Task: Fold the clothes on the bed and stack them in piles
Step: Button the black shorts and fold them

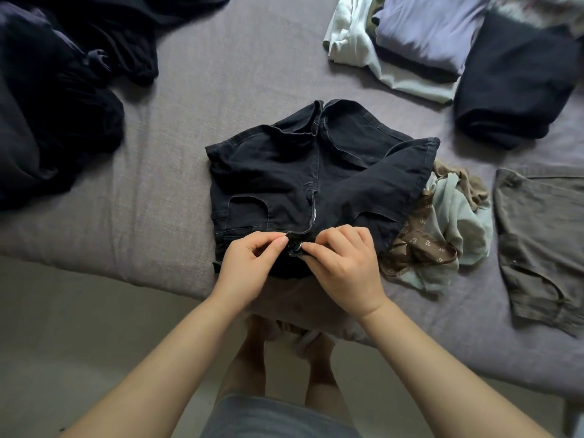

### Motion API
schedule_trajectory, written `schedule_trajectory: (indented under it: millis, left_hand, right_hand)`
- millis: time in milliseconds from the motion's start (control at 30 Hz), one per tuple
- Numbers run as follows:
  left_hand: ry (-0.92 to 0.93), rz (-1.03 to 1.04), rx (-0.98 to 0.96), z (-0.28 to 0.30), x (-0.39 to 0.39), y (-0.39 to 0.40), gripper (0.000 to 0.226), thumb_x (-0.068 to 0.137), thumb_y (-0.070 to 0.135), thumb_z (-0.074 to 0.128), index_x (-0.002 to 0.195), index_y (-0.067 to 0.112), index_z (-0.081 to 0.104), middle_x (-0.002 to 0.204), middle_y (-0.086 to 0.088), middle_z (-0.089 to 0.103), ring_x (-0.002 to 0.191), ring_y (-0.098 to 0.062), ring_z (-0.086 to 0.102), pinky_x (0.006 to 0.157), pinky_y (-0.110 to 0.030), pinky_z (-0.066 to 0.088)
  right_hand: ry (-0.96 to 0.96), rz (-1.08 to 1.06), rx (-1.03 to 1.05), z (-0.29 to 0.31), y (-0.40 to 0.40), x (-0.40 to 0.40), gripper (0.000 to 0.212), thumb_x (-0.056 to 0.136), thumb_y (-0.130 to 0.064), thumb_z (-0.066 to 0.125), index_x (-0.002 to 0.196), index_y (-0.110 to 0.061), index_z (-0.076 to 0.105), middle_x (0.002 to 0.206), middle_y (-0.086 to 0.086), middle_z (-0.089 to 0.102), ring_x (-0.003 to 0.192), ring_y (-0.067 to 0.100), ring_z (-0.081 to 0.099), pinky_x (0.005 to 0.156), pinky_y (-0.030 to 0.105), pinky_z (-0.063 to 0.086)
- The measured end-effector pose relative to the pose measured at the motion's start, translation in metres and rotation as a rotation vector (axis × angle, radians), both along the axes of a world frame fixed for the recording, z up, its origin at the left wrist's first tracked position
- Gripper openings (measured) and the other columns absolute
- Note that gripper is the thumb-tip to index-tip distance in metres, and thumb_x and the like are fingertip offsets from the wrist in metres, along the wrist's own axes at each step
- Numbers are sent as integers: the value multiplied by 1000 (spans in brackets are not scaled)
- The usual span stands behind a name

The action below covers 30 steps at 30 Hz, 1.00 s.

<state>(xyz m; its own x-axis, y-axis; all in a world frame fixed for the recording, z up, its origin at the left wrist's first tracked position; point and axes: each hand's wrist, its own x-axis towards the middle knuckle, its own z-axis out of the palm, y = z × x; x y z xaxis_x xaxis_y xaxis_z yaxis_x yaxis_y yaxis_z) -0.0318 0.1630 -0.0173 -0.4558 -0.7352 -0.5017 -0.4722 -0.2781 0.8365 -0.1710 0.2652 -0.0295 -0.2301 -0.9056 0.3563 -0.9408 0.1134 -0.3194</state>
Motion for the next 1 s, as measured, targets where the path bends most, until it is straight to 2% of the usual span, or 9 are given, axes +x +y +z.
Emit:
schedule_trajectory:
  millis: [100, 233, 333, 467, 600, 667, 733, 867, 1000]
  left_hand:
    - [-7, -80, 33, 0, -2, -5, 13, 89, 14, 65, 91, 24, 73, 94, 11, 72, 92, 1, 65, 86, -13, 46]
    - [-58, -238, 41, 7, -8, -16, 12, 91, 16, 64, 95, 21, 73, 89, 16, 70, 85, 12, 62, 79, -5, 43]
    - [-55, -348, 52, 13, -12, -24, 12, 93, 18, 61, 99, 18, 71, 95, 9, 71, 87, 5, 62, 80, -8, 45]
    - [51, -376, 219, 21, -10, -30, 15, 94, 13, 58, 108, 12, 65, 100, 0, 69, 90, -3, 61, 86, -16, 46]
    - [100, -400, 222, 21, -5, -36, 12, 90, 10, 63, 102, 13, 65, 99, 0, 69, 93, -8, 62, 91, -24, 48]
    - [72, -429, 133, 17, -6, -35, 11, 90, 10, 64, 100, 14, 65, 99, -1, 69, 89, -15, 63, 90, -30, 49]
    - [20, -455, 12, 13, -7, -30, 11, 90, 11, 64, 98, 18, 66, 93, 1, 70, 82, -16, 62, 82, -26, 49]
    - [-25, -242, -150, 11, -10, -16, 12, 84, 16, 71, 86, 27, 68, 85, 9, 66, 74, -3, 60, 68, -14, 47]
    - [22, -148, -117, 11, -7, -11, 14, 83, 12, 72, 83, 25, 70, 87, 5, 69, 77, -4, 64, 74, -16, 50]
  right_hand:
    - [52, 48, -23, 1, -3, 1, 9, 87, -20, 71, 79, -16, 74, 74, -3, 62, 66, 19, 54, 68, 31, 35]
    - [221, 149, -50, 2, -7, -5, 16, 90, -13, 66, 76, -18, 73, 67, -5, 58, 60, 17, 55, 66, 29, 34]
    - [239, 148, -68, 5, -12, -9, 13, 89, -15, 68, 78, -19, 73, 68, -6, 60, 63, 16, 58, 66, 29, 36]
    - [-100, 23, -77, 3, -11, -2, 6, 86, -20, 71, 84, -15, 71, 85, 0, 65, 82, 19, 56, 75, 33, 39]
    - [-554, -121, 43, 7, -4, 11, 31, 78, -13, 71, 106, -17, 57, 113, 0, 63, 105, 16, 56, 94, 25, 39]
    - [-572, -99, 99, 8, -4, 15, 42, 80, -12, 69, 121, -15, 58, 112, -2, 66, 103, 13, 57, 95, 23, 38]
    - [-498, -65, 155, 7, -6, 15, 40, 85, -18, 62, 124, -16, 60, 106, -3, 66, 96, 16, 59, 87, 31, 41]
    - [-485, -170, 232, 2, -9, 18, 34, 86, -27, 54, 118, -20, 65, 95, -5, 60, 88, 16, 52, 81, 31, 36]
    - [-563, -245, 232, 0, -11, 22, 25, 86, -29, 51, 104, -22, 67, 86, -9, 53, 85, 11, 47, 81, 31, 35]
